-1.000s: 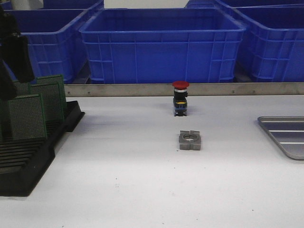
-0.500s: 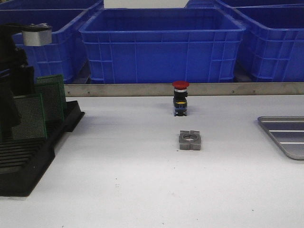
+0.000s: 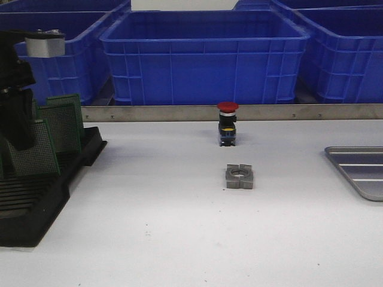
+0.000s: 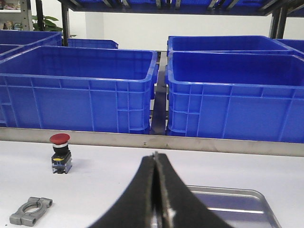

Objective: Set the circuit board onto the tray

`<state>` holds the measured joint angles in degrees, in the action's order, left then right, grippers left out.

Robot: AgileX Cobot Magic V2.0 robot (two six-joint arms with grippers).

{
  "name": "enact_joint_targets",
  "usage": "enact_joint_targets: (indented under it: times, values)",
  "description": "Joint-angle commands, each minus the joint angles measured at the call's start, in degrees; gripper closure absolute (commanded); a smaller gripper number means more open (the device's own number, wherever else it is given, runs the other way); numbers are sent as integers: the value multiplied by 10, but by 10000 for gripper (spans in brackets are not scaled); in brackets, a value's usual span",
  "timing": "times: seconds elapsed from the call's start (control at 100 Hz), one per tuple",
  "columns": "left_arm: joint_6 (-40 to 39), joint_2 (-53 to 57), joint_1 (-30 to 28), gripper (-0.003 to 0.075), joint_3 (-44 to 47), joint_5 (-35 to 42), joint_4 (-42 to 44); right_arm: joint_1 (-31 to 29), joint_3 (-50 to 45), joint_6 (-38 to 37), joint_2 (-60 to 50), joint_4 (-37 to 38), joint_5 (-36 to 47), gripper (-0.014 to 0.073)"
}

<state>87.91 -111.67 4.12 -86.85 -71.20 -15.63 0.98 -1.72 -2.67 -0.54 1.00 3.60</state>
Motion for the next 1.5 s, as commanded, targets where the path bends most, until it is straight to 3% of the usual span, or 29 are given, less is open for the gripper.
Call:
enact_joint_targets:
  times: [0.0,0.43,0.77,1.07,1.28,1.49]
  values:
    - [-8,34,3,739,-26,-18,-25,-3,-2,0,-10,0,47,663]
    - [-8,124,13,738,-25,-18,-115,-3,-2,0,-10,0,47,663]
    - [-8,168,132,739,-25,-18,-219,-3,-2,0,-10,0,51,663]
    - [-8,168,215,739,-25,-18,-221,-3,-1,-1,-10,-4,73,663]
    - [-8,168,224,739,-25,-18,-221,-1,93,-22,5,-10,-63,663]
    - [-8,168,224,739,-25,-18,-222,-1,278,-22,124,-31,-293,663]
